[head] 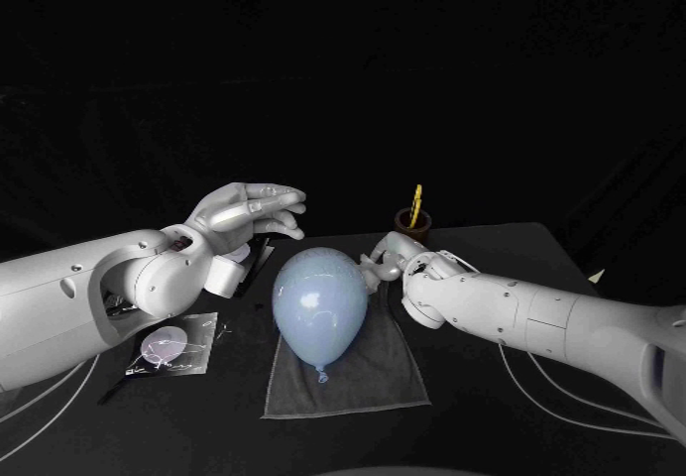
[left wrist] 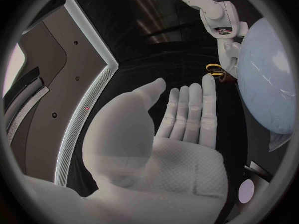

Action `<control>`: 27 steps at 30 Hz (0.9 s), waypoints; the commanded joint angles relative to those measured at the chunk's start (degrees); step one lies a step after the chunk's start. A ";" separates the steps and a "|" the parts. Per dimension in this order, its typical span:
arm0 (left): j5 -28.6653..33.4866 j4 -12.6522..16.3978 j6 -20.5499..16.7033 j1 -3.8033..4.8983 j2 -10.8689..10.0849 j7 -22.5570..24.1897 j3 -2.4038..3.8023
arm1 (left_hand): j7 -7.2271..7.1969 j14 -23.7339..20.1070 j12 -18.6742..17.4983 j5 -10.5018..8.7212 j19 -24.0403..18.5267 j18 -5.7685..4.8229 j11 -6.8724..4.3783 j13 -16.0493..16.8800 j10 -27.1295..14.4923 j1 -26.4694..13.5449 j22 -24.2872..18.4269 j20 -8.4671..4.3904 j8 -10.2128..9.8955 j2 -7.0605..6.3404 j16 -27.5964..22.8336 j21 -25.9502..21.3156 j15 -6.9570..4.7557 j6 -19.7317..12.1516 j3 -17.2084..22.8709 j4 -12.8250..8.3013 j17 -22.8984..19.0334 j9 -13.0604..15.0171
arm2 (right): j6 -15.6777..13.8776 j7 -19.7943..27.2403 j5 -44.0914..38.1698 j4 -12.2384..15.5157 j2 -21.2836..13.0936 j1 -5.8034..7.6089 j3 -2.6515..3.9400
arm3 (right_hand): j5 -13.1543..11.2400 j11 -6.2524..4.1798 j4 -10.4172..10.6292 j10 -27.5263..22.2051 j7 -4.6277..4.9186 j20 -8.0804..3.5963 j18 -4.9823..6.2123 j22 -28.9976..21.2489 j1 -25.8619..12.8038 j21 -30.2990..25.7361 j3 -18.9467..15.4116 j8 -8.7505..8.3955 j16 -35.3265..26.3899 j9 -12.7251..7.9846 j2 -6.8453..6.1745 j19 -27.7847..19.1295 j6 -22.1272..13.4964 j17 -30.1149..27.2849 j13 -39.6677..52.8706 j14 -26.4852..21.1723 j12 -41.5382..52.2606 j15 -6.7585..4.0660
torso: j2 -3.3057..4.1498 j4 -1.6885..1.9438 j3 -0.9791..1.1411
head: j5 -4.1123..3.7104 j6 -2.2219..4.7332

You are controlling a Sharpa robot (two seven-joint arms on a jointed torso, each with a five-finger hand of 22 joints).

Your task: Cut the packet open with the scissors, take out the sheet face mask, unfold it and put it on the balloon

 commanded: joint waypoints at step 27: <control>-9.08 -2.33 -0.24 -0.39 2.30 -1.17 -0.08 | -0.02 2.10 -1.18 -0.07 1.86 0.75 -0.33 -1.18 1.65 0.27 -0.72 -0.35 -0.56 -0.17 0.05 -0.70 -0.56 0.15 -1.08 0.91 -0.35 -0.55 | -3.93 13.83 36.17 36.79 -23.14 7.87 4.80 | 0.13 -1.89 -0.91 2.39 -0.47 -0.58 -0.71 9.47 -1.21 -0.76 1.82 1.57 -0.09 2.55 -0.05 2.40 0.02 12.84 -0.20 5.50 -0.43 -0.44 | -1.50 -0.62 -0.19 | 0.20 2.01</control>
